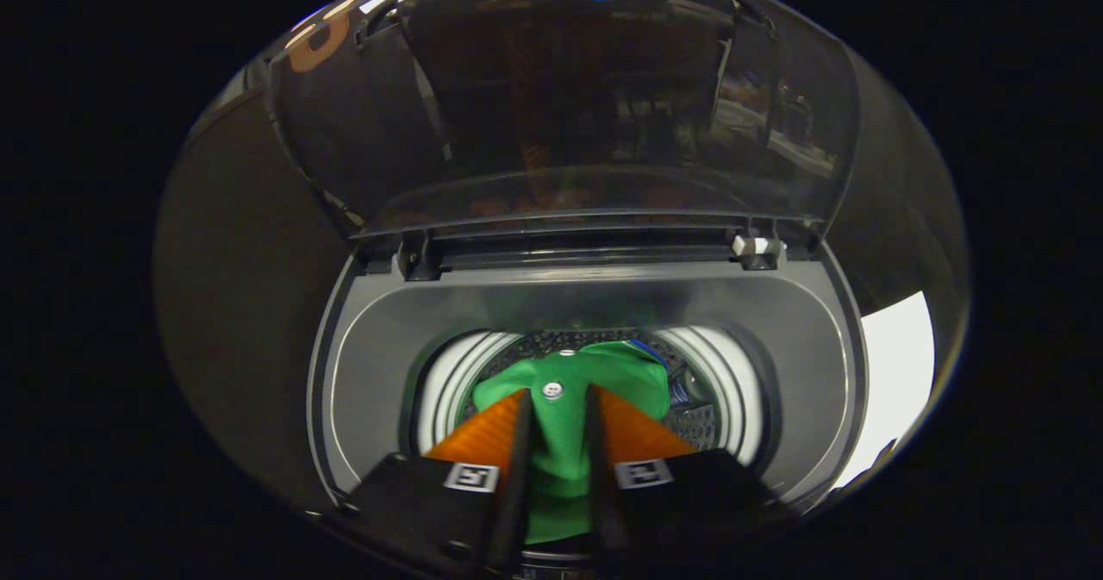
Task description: Put the clothes into the washing machine and then close the washing machine lid.
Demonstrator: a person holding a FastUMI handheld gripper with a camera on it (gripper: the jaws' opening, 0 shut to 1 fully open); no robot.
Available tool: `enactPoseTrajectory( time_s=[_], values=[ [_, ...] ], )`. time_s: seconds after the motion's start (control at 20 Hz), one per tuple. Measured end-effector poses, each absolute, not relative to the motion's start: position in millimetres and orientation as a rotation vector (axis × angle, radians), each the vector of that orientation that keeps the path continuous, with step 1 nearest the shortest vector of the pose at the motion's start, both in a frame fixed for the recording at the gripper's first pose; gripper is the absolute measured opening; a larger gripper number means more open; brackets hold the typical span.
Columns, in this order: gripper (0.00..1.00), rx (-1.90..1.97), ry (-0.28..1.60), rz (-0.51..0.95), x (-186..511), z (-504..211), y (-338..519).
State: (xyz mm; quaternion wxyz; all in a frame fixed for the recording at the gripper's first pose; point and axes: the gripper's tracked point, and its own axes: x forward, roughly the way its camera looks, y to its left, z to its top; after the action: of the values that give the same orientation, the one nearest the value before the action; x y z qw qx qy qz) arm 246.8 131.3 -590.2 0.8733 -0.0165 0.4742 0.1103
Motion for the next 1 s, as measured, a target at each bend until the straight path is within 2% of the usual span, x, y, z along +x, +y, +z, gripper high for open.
enactPoseTrajectory(
  time_s=[0.25,0.6,1.0],
  values=[
    [0.99,-0.041,0.961,0.23,243,-575,132],
    [0.99,-0.002,0.782,0.236,238,-490,131],
    [0.99,0.082,0.438,0.248,263,-298,130]
  ],
)
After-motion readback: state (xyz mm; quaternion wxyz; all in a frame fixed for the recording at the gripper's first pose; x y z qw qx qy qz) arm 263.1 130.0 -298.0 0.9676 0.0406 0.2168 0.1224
